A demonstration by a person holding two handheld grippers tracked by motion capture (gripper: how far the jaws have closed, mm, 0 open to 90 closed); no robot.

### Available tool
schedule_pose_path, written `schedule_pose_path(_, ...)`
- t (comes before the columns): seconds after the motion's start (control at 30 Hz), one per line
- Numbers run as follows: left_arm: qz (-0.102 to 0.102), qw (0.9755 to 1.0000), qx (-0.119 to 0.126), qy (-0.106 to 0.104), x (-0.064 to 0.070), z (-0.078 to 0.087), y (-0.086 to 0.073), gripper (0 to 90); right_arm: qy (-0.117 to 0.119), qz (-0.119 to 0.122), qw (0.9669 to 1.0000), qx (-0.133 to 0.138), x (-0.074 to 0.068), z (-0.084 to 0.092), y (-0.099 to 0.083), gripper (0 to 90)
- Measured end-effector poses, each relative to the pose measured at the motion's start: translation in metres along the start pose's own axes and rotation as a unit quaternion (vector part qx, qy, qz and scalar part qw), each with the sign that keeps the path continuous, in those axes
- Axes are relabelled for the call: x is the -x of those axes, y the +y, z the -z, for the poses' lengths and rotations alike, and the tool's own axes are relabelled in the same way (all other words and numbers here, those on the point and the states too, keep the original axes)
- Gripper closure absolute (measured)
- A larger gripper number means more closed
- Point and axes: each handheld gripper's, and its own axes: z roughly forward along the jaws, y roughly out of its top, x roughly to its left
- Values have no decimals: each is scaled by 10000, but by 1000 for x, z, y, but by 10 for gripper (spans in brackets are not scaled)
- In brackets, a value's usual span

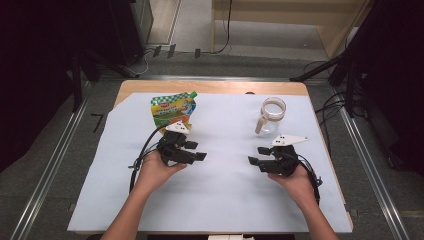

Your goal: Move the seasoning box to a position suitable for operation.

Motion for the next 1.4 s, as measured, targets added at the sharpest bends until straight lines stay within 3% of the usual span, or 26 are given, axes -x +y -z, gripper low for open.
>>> schedule_pose_path(0.17, -82, 9999, -65, -31, 2, 0, 0, 400, 136, -17, 9999, 18, -1, -1, 0, 491)
schedule_pose_path(0.27, -30, 9999, -22, -157, 2, 1, 0, 400, 179, -73, 9998, -22, -1, 0, 0, 502)
schedule_pose_path(0.33, -115, 9999, -89, -34, 3, 0, 0, 403, 169, 50, 9998, 51, -2, 1, 1, 489)
schedule_pose_path(0.43, -215, 9997, -148, 2, 4, 0, 0, 400, 117, 102, 9999, 57, -3, 2, 2, 468)
schedule_pose_path(0.53, -439, 9989, -147, 15, 5, 1, -3, 396, 123, 100, 9999, 52, -2, 1, 2, 460)
schedule_pose_path(0.8, -216, 9997, -15, -110, 4, 5, -3, 391, 103, 89, 9999, 28, -1, 2, 2, 420)
schedule_pose_path(1.17, -233, 9997, -31, -118, 4, 7, -3, 389, 91, 127, 9999, 21, 0, 3, 2, 404)
schedule_pose_path(1.4, -169, 9992, 62, -347, 5, 10, -2, 395, 80, 130, 9999, 38, 1, 5, 3, 383)
